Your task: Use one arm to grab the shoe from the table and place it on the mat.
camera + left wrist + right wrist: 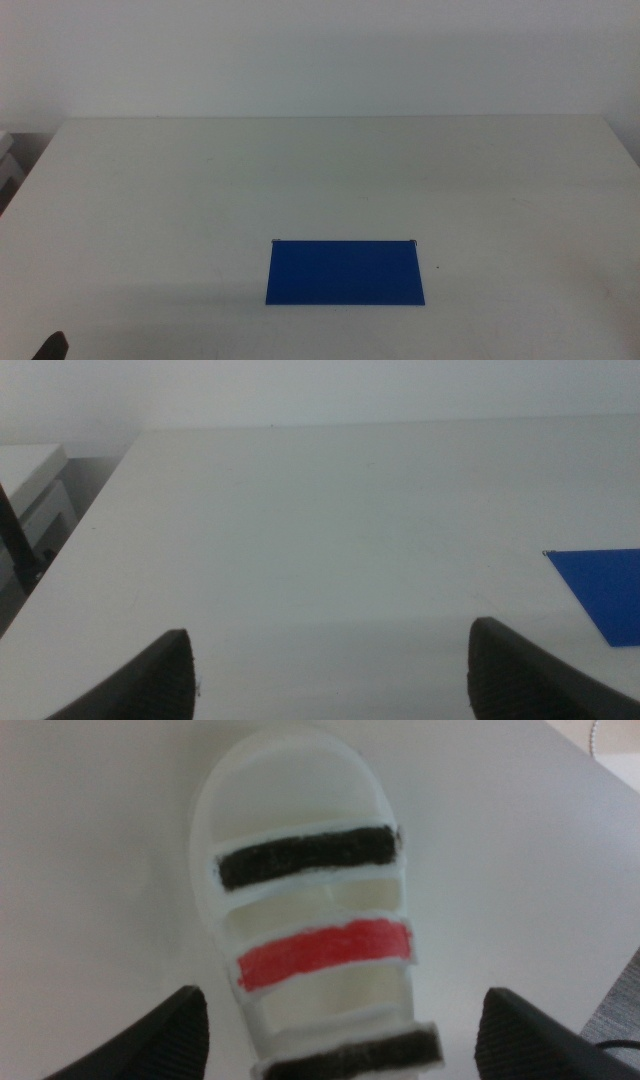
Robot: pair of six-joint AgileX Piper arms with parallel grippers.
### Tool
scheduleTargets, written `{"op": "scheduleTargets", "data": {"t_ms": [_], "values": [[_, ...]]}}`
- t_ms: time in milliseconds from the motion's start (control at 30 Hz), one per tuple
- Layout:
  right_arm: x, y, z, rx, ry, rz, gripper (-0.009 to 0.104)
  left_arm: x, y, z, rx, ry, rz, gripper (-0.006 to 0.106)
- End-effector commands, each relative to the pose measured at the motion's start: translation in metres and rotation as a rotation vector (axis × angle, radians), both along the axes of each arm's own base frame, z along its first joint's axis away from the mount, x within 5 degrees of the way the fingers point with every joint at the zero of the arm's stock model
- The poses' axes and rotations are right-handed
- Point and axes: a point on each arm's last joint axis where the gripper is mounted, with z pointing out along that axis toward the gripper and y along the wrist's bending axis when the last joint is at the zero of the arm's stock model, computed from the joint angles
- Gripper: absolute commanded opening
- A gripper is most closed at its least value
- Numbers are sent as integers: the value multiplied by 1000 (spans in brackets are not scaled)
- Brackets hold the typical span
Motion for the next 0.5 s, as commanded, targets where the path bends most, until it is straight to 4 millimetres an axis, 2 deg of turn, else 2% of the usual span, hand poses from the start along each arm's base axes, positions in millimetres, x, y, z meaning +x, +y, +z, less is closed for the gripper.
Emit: {"op": "scheduleTargets", "data": {"t_ms": [0,233,267,367,467], "values": [[1,-5,10,-22,-31,11,69,1,0,6,-16,-86,3,94],[2,-6,10,-21,-41,9,17,1,0,6,-16,-86,3,94],[3,-4,10,-3,-49,-18,-2,1,0,6,-16,-86,3,94],[7,1,16,52,-62,-58,-4,1,0,6,-16,-86,3,94],[13,8,30,90,-78,-52,-4,1,0,6,-16,-86,3,94]]}}
